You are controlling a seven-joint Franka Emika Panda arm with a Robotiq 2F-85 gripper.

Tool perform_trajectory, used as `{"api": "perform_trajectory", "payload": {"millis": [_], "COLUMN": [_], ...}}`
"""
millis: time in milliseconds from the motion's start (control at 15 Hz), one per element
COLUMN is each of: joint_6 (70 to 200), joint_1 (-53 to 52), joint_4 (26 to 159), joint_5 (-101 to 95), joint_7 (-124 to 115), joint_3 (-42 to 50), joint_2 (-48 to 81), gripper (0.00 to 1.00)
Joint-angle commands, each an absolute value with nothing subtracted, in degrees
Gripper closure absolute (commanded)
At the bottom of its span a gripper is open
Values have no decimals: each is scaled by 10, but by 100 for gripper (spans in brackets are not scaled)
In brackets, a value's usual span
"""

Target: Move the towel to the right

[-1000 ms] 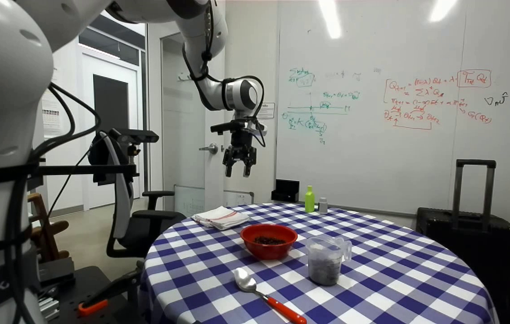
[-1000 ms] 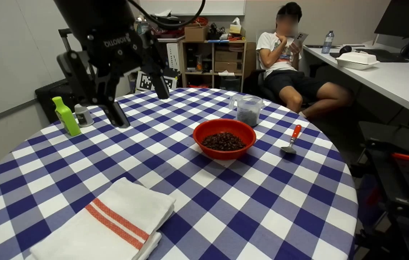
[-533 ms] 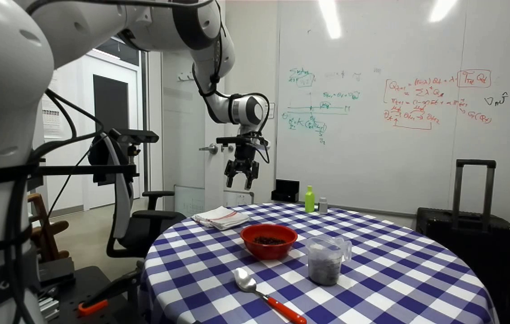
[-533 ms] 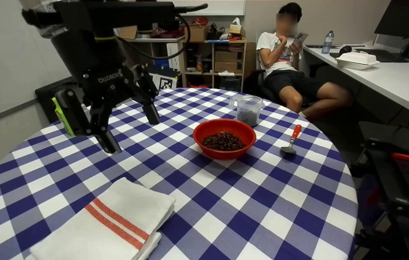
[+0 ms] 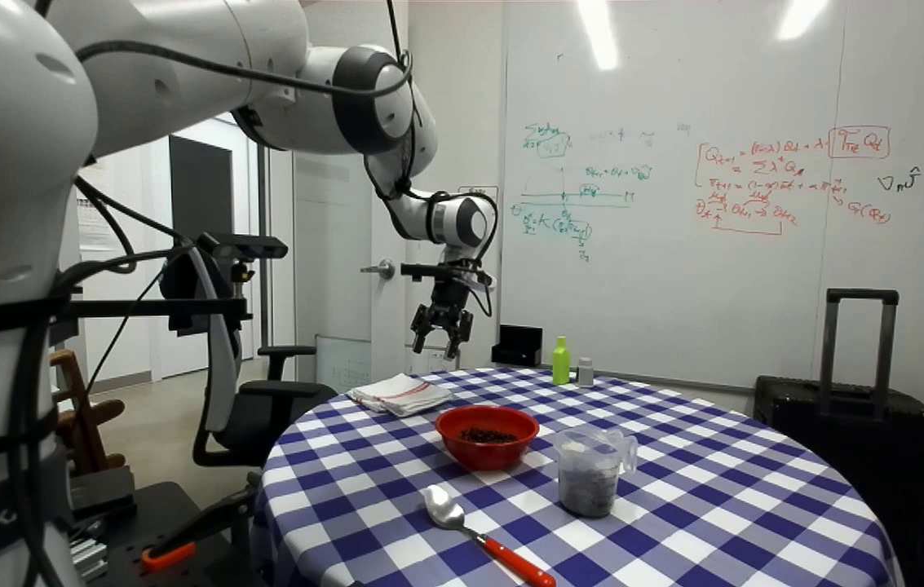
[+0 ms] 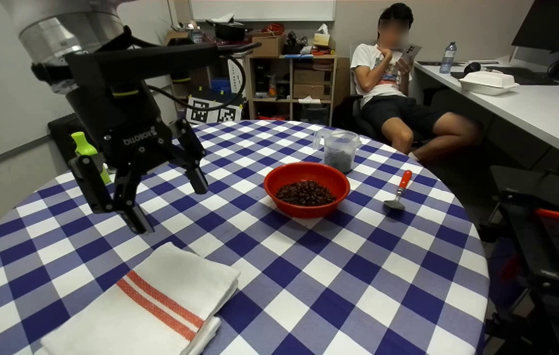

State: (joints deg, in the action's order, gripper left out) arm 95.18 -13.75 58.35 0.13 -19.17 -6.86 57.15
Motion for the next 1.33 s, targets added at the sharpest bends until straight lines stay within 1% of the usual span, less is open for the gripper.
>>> {"api": "perform_trajectory", "payload": {"millis": [0,400,1200,1267], "joint_6": [899,856,833,831], "joint_1": [-146,-150,-149,-149], "joint_4": [471,399,317,311], "joint_5": [17,13,17,17], "joint_7": [-185,-184,-197,-198], "joint_3": [-57,-52,-49,-48], "joint_2": [637,691,773,778], "gripper": [0,0,0,25]}}
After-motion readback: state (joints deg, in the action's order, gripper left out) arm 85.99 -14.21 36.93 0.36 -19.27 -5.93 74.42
